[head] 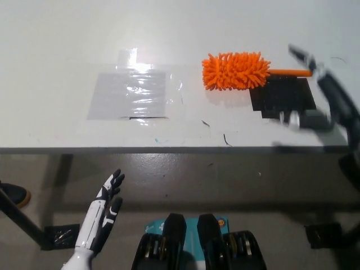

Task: The robot uses it right hand to pick up an extended orange duster kept in the middle of the desk and presses its handle against the desk to collapse it

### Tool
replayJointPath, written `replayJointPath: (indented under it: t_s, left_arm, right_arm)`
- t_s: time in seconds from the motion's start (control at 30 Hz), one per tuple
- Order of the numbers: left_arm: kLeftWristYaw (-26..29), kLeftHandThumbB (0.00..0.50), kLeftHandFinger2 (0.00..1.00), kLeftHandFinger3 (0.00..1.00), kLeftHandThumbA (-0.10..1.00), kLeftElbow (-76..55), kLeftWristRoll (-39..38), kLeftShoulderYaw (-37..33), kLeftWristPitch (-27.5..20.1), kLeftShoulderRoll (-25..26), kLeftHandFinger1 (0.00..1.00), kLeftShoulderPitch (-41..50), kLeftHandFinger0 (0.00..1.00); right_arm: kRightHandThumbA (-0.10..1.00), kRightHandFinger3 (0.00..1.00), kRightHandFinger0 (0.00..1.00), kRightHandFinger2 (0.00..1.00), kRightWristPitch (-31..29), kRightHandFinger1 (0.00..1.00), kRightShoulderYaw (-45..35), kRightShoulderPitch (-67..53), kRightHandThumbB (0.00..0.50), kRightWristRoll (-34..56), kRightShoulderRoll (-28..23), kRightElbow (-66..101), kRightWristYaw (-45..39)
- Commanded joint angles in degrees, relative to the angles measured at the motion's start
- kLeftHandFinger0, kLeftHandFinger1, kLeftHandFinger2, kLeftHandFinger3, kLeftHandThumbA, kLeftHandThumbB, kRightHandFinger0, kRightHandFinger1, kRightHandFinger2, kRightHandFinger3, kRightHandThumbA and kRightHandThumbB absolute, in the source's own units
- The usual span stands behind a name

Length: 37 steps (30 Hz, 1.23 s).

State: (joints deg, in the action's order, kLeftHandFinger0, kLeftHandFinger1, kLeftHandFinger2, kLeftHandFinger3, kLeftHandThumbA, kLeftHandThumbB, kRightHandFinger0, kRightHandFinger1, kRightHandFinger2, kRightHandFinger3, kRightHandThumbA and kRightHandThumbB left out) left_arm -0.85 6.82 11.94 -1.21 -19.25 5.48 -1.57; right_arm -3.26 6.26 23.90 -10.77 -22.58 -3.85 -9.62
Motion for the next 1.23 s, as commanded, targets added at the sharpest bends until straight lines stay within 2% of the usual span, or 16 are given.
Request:
replayJointPath:
  t_s: [0.0,0.03,0.07,0.27,0.37,0.53,0.57,0.67,0.77,0.8,0.83,1.2]
  left_arm:
    - [-0.2,0.000,1.00,1.00,1.00,-2.8,-1.1,-0.3,-0.9,0.3,1.00,-4.9,1.00]
    - [-0.2,0.000,1.00,1.00,1.00,-2.8,-1.1,-0.3,-0.9,0.3,1.00,-4.9,1.00]
    - [-0.2,0.000,1.00,1.00,1.00,-3.2,-0.5,-0.4,-0.6,0.6,1.00,-4.7,1.00]
    - [-0.5,0.000,1.00,1.00,1.00,-3.5,-0.9,-0.6,-0.4,0.8,1.00,-4.6,1.00]
    - [-0.4,0.000,1.00,1.00,0.97,-3.5,-0.8,-0.7,-0.7,0.7,1.00,-4.0,1.00]
    - [-0.5,0.000,1.00,1.00,0.97,-4.0,-0.8,-0.8,-0.3,0.9,1.00,-3.4,1.00]
    - [-0.6,0.000,1.00,1.00,0.98,-3.9,-0.4,-0.9,-0.1,1.0,1.00,-3.8,1.00]
    - [-0.4,0.000,1.00,1.00,0.97,-3.3,-0.2,-1.2,-0.8,1.0,1.00,-3.8,1.00]
    - [-0.3,0.000,1.00,1.00,0.96,-3.3,-0.2,-1.3,-0.7,1.1,1.00,-3.8,1.00]
    - [-0.7,0.000,1.00,1.00,0.93,-3.8,-0.9,-1.5,0.1,0.8,1.00,-3.2,1.00]
    - [-0.7,0.000,1.00,1.00,0.92,-4.0,-0.7,-1.5,0.2,0.9,1.00,-2.7,1.00]
    - [-0.9,0.000,1.00,1.00,0.88,-5.1,0.2,-2.2,0.4,1.4,1.00,-0.7,1.00]
  right_arm:
    - [1.00,1.00,1.00,1.00,-11.8,1.00,-4.8,-17.3,0.293,18.4,6.1,26.4,3.8]
    - [1.00,1.00,1.00,1.00,-11.6,1.00,-5.0,-17.4,0.292,18.5,6.2,26.5,3.7]
    - [1.00,1.00,1.00,1.00,-13.2,1.00,-2.6,-18.8,0.225,18.0,9.2,21.2,2.9]
    - [1.00,1.00,1.00,1.00,-14.5,1.00,-2.0,-20.7,0.235,15.0,12.9,16.1,0.9]
    - [1.00,1.00,1.00,1.00,-15.7,1.00,-0.6,-20.9,0.200,13.4,15.0,9.7,-0.2]
    - [1.00,1.00,1.00,1.00,-16.1,1.00,-0.5,-21.4,0.200,13.0,15.7,8.0,-0.6]
    - [1.00,1.00,1.00,1.00,-13.8,1.00,-1.2,-20.4,0.168,15.3,16.2,4.1,-1.1]
    - [1.00,1.00,1.00,1.00,-13.6,1.00,-1.7,-19.4,0.142,17.9,16.0,0.6,-2.4]
    - [1.00,1.00,1.00,1.00,-13.9,1.00,-1.8,-19.3,0.139,18.1,16.0,0.2,-2.7]
    - [1.00,1.00,1.00,1.00,-12.9,1.00,-1.9,-18.9,0.109,17.8,15.7,-1.1,-2.7]
    - [1.00,1.00,1.00,1.00,-12.4,1.00,-1.7,-18.9,0.103,18.3,15.7,-1.4,-3.3]
    - [1.00,1.00,1.00,1.00,-12.2,1.00,-1.9,-20.0,0.112,19.4,16.1,-2.4,-3.6]
